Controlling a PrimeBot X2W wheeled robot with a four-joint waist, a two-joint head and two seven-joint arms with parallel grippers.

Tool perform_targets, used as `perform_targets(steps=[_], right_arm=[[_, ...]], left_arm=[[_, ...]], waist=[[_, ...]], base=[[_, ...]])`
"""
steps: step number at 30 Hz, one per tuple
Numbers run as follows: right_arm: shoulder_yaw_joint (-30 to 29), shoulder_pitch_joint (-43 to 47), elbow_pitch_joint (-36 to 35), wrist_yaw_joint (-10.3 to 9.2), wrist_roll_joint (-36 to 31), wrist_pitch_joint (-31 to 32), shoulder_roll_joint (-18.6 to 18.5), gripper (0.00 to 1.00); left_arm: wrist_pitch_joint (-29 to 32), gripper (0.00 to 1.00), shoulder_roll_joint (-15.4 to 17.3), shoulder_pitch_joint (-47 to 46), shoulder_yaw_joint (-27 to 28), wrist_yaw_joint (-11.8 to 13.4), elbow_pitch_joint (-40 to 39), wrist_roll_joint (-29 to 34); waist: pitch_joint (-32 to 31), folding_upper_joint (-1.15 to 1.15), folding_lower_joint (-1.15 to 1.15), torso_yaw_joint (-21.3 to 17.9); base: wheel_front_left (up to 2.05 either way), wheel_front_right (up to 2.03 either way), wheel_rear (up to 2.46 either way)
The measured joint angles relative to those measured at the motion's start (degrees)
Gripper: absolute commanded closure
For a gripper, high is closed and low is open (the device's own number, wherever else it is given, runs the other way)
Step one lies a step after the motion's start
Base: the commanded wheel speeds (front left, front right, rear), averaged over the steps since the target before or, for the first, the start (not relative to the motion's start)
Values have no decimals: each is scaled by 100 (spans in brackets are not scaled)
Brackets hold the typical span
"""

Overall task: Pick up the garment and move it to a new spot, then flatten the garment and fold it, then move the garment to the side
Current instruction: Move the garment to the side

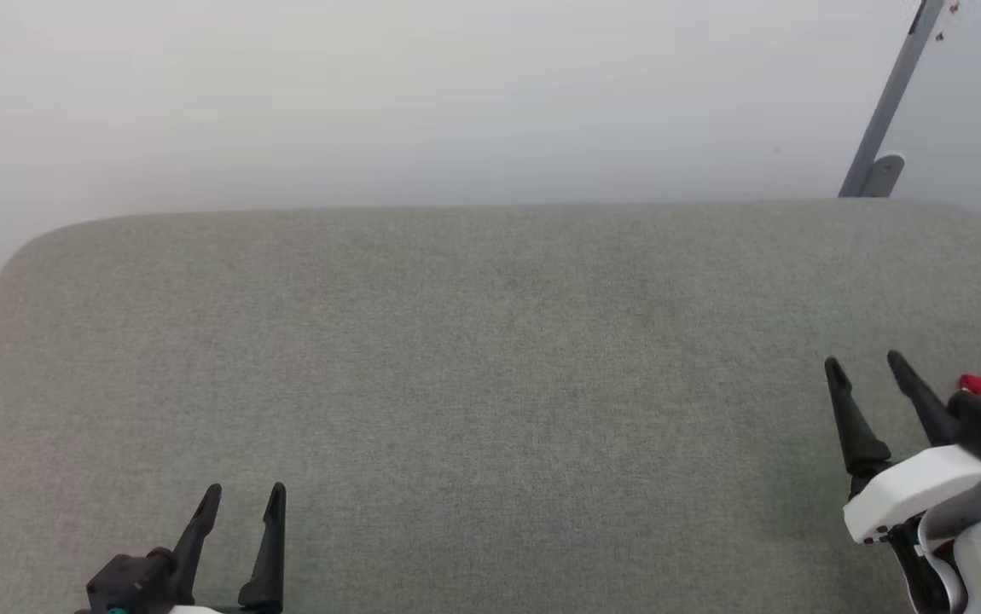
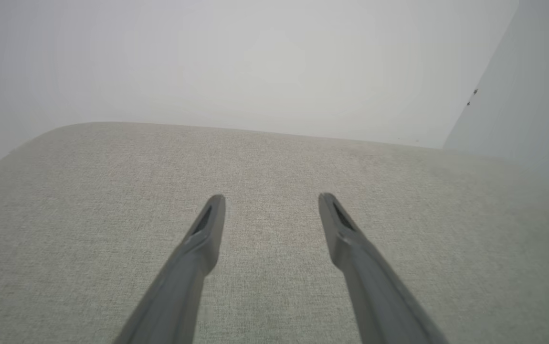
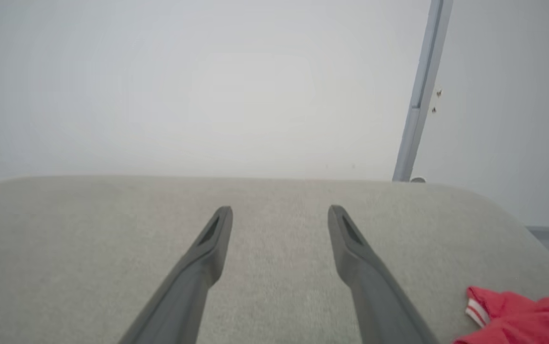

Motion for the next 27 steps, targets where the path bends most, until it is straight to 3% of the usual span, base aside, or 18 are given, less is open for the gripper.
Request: perform_targets(steps=[13, 27], right_arm=[[-972, 1428, -1856, -1, -534, -4, 779, 0], [-1372, 1986, -2428, -1, -758, -4, 1089, 0]], left_arm=[[0, 0, 26, 227, 144, 0, -408, -10], [0, 0, -34, 504, 297, 0, -912, -8]], waist=[[-127, 0, 0, 81], [-85, 0, 0, 178]], base=[[0, 0, 0], [0, 0, 0]])
